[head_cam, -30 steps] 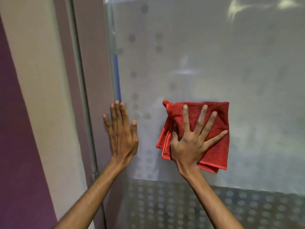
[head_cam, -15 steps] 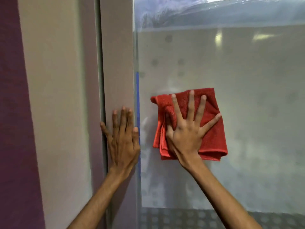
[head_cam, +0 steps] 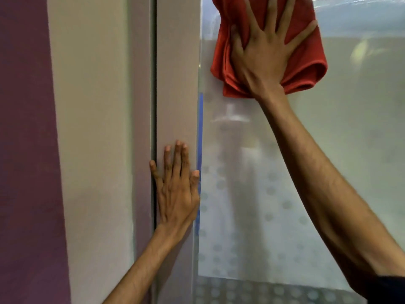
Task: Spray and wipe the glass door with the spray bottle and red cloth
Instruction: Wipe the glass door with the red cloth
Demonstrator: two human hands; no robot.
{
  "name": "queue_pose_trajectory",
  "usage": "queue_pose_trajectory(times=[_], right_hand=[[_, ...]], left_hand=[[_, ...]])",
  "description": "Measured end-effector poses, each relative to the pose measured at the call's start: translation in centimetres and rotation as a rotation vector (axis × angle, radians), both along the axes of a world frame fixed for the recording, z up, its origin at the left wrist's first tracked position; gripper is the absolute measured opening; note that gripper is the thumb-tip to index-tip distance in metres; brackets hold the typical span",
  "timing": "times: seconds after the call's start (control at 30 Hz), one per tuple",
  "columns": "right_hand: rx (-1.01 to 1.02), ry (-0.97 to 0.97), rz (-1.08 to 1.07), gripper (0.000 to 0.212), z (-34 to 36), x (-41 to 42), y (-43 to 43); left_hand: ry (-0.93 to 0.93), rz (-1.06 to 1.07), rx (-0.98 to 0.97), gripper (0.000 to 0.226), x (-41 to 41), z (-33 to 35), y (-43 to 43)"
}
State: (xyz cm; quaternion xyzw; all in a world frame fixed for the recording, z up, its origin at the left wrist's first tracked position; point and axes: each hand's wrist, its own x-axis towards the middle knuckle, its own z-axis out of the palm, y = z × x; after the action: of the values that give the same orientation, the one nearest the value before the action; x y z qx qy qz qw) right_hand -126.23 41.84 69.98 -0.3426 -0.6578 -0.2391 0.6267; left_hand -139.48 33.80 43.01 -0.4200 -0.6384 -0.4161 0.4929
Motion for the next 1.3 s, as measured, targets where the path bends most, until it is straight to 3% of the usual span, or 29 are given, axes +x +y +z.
queue_pose_trajectory(times=[0.13, 0.4, 0.57, 0.77, 0.97, 1.03, 1.1, 1.17, 1.3], right_hand=[[0.079, -0.071, 0.003, 0.057, -5.4, 0.1, 0.5], [0.039, 0.018, -0.003, 0.064, -21.2, 1.4, 2.0], [0.009, -0.059, -0.032, 0.079, -27.7, 3.2, 2.6], [-0.116, -0.148, -0.028, 0.083, -30.4, 4.5, 1.3], [-0.296, -0.209, 0.262, 0.071, -29.4, 7.3, -1.9], [-0.367, -0.145, 0.513, 0.062, -29.5, 9.1, -2.4], [-0.391, 0.049, 0.736, 0.058, -30.3, 10.7, -2.6], [-0.340, 0.238, 0.714, 0.058, -31.5, 12.0, -2.6], [-0.343, 0.436, 0.455, 0.058, -34.3, 14.4, -0.7]], left_hand=[[-0.016, 0.001, 0.003, 0.057, 0.1, -0.1, 0.2], [-0.039, 0.010, -0.021, 0.056, 0.1, -0.3, 0.0], [-0.194, -0.107, 0.064, 0.056, 3.6, 0.0, 0.0], [-0.216, -0.262, 0.167, 0.049, 8.5, -1.1, -1.5], [-0.393, -0.423, -0.043, 0.058, 12.0, -1.9, -2.5], [-0.463, -0.465, -0.082, 0.058, 12.7, -1.9, -2.2], [-0.582, -0.486, -0.066, 0.062, 13.2, -2.3, -1.5], [-0.686, -0.496, -0.054, 0.065, 13.8, -3.0, -0.7], [-0.732, -0.583, -0.029, 0.028, 15.7, -5.7, 0.7]])
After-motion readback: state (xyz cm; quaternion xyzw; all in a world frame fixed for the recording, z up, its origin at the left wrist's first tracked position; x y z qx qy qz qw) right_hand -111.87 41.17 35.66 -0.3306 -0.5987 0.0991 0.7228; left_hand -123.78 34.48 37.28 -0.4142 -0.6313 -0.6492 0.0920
